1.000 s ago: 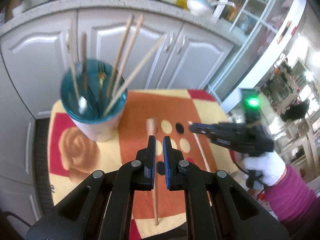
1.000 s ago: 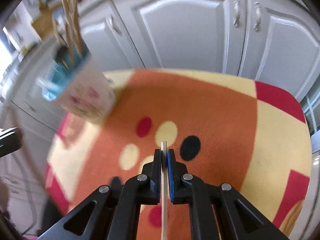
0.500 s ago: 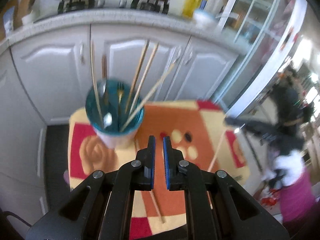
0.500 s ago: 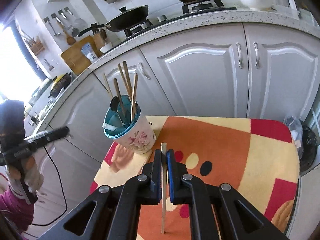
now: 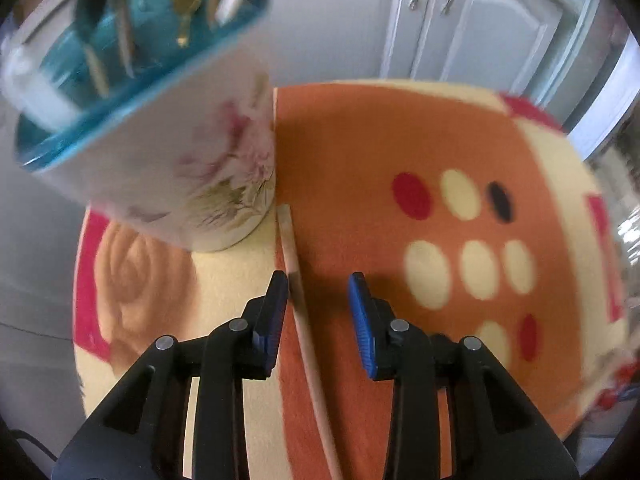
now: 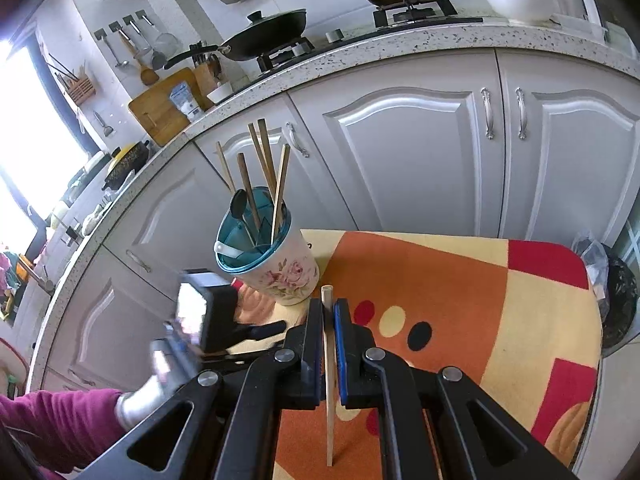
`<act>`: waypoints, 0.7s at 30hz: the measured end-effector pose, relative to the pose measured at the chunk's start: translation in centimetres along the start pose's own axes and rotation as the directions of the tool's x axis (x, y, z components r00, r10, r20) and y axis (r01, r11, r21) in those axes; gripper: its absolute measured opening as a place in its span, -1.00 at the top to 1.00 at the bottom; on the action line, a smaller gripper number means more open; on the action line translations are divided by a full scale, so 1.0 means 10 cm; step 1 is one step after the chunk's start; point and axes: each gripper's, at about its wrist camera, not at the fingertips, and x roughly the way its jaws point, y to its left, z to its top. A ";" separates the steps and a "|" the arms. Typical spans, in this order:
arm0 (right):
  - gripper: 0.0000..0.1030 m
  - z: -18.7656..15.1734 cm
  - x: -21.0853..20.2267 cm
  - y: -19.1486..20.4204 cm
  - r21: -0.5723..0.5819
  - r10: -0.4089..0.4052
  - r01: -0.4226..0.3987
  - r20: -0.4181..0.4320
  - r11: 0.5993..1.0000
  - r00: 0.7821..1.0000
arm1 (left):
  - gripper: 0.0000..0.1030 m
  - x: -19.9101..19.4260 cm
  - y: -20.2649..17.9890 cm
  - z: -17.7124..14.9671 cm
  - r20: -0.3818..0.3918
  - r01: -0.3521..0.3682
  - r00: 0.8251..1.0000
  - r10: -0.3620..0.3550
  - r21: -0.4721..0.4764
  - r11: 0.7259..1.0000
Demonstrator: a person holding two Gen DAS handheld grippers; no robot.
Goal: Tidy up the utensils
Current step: 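Lift both held chopsticks upright and carry them over the floral cup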
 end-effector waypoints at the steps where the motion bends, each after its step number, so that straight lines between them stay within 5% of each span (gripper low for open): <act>1: 0.90 0.01 0.00 0.00 0.000 0.001 -0.001 0.001 1.000 1.000 | 0.52 -0.01 -0.01 0.00 0.023 0.005 1.000 -0.005 -0.007 1.000; 3: 0.90 0.01 0.00 0.00 0.002 0.005 -0.005 0.003 1.000 1.000 | 0.88 0.00 -0.02 0.02 0.015 0.041 0.999 -0.041 0.004 0.999; 7: 0.90 0.00 0.01 -0.01 0.011 0.015 -0.015 0.007 1.000 1.000 | 0.89 -0.21 0.07 -0.03 0.010 0.210 0.978 -0.210 -0.042 0.977; 10: 0.90 -0.01 -0.02 0.03 0.003 0.024 -0.024 0.015 1.000 1.000 | 0.89 -0.67 0.25 -0.09 0.076 0.293 0.955 -0.288 -0.058 0.954; 21: 0.90 0.11 -0.26 0.34 -0.059 0.058 -0.054 0.068 0.997 0.996 | 0.89 -1.97 0.72 0.05 0.278 0.365 0.896 -0.346 -0.021 0.931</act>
